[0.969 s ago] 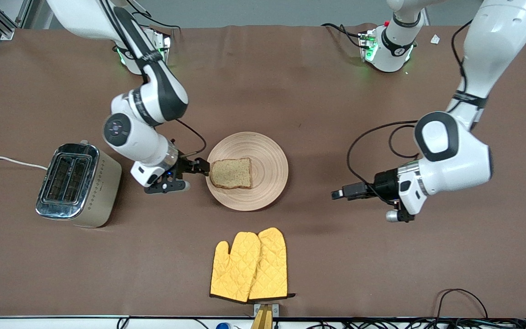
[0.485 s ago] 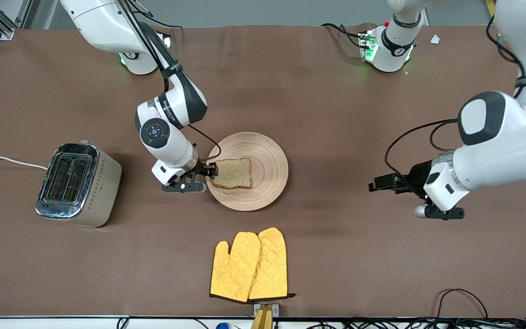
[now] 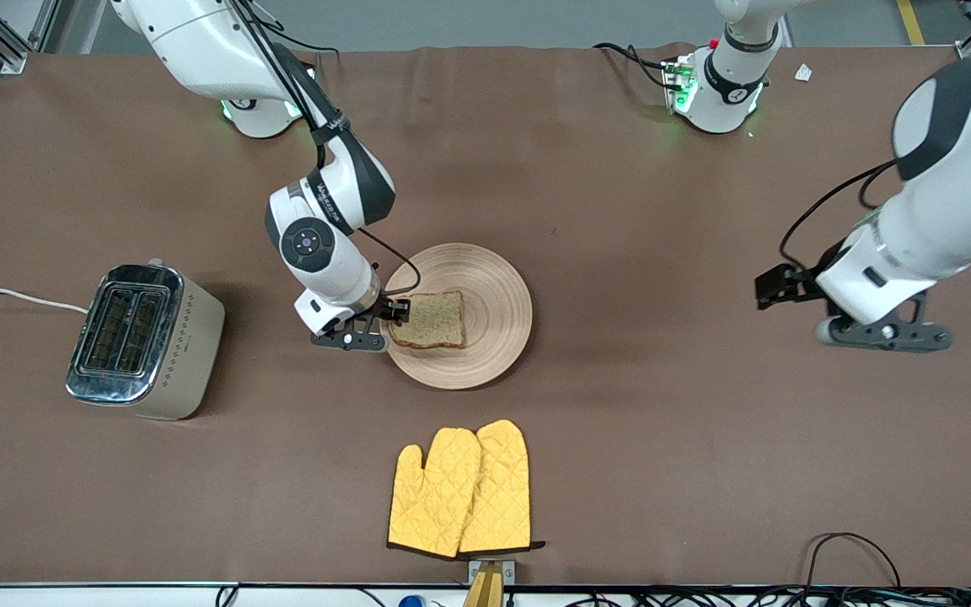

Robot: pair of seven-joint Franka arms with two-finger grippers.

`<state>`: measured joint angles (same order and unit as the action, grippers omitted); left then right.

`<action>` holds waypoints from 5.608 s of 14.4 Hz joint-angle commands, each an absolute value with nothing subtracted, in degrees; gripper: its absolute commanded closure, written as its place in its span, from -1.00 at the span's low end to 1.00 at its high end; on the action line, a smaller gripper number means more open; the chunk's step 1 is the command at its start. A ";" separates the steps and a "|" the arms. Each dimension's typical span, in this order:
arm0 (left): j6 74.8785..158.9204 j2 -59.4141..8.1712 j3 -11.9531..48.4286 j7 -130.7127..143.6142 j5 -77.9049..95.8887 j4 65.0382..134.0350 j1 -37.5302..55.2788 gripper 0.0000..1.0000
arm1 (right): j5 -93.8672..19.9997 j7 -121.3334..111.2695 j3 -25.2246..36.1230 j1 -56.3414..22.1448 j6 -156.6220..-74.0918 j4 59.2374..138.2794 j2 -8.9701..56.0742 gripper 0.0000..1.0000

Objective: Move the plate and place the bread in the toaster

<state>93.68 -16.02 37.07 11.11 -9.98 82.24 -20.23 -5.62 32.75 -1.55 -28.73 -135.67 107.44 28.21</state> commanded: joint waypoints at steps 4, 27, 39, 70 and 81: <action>87.46 -11.61 35.09 8.71 -13.01 79.63 -19.35 -1.00 | -4.48 36.12 -1.05 -30.59 -136.14 106.79 29.79 -0.13; 84.37 -1.67 5.71 5.89 -1.58 85.78 -1.05 -1.00 | -4.31 35.68 -0.79 -31.20 -133.71 104.34 30.77 0.99; 85.43 -1.32 6.06 5.71 -1.49 86.04 -0.97 -1.00 | 22.75 44.03 -0.79 -30.50 -80.19 81.49 23.29 0.99; 82.62 -0.44 7.03 5.80 -2.37 85.78 -0.97 -1.00 | 57.22 41.04 1.85 -20.92 -74.27 87.19 30.32 0.99; 82.79 -0.62 7.12 6.06 -1.85 85.25 -0.88 -1.00 | 58.18 41.92 1.85 -20.92 -75.32 86.75 32.25 0.30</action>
